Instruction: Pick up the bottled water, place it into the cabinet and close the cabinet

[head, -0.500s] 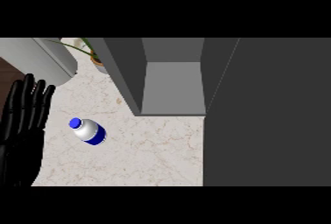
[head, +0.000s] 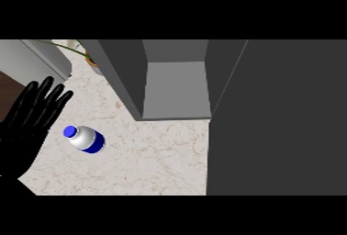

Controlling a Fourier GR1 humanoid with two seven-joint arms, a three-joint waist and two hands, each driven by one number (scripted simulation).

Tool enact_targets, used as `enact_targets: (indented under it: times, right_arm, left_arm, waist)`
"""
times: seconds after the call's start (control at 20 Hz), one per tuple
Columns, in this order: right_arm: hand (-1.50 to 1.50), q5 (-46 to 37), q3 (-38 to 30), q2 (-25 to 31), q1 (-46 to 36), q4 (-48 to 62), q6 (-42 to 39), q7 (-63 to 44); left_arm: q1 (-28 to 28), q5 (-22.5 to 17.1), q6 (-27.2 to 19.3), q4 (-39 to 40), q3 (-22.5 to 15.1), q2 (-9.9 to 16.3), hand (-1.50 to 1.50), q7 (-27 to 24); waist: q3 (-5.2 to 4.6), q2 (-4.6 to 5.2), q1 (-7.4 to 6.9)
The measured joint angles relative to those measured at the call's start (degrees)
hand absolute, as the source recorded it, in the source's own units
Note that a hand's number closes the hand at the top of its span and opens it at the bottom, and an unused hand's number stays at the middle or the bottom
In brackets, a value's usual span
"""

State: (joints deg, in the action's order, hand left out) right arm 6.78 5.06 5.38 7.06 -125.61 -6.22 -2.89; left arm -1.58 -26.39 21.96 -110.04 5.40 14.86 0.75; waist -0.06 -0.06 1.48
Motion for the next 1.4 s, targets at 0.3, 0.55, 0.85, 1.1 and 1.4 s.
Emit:
enact_targets:
  times: [0.3,0.55,0.85,1.1,1.4]
  right_arm:
    - [-1.5,2.87,4.75,0.89,9.06,-9.81,-2.83,-4.01]
    - [-1.5,2.07,8.59,1.15,16.51,-13.72,-4.27,-2.93]
    - [-1.5,0.26,11.43,1.28,23.79,-15.63,-5.13,0.42]
    - [-1.5,-0.93,13.35,1.97,27.51,-16.67,-5.59,2.41]
    - [-1.5,-2.12,16.42,2.94,32.58,-17.57,-6.14,5.95]
  left_arm:
    - [-0.96,-16.95,11.33,8.31,7.69,10.2,-1.5,4.93]
    - [-2.13,-20.43,15.77,13.74,11.14,15.13,-1.5,7.26]
    - [-3.01,-15.66,19.95,20.64,12.53,15.96,-1.5,6.03]
    - [-4.84,-8.89,22.47,27.7,11.98,14.13,-1.5,2.59]
    - [-7.04,-0.36,24.61,37.19,10.41,11.89,-1.5,-2.08]
  waist:
    - [0.01,-0.1,-0.41]
    - [0.03,-0.12,-0.56]
    - [0.04,-0.1,-0.44]
    - [0.01,-0.03,-0.27]
    - [-0.03,-0.01,0.28]
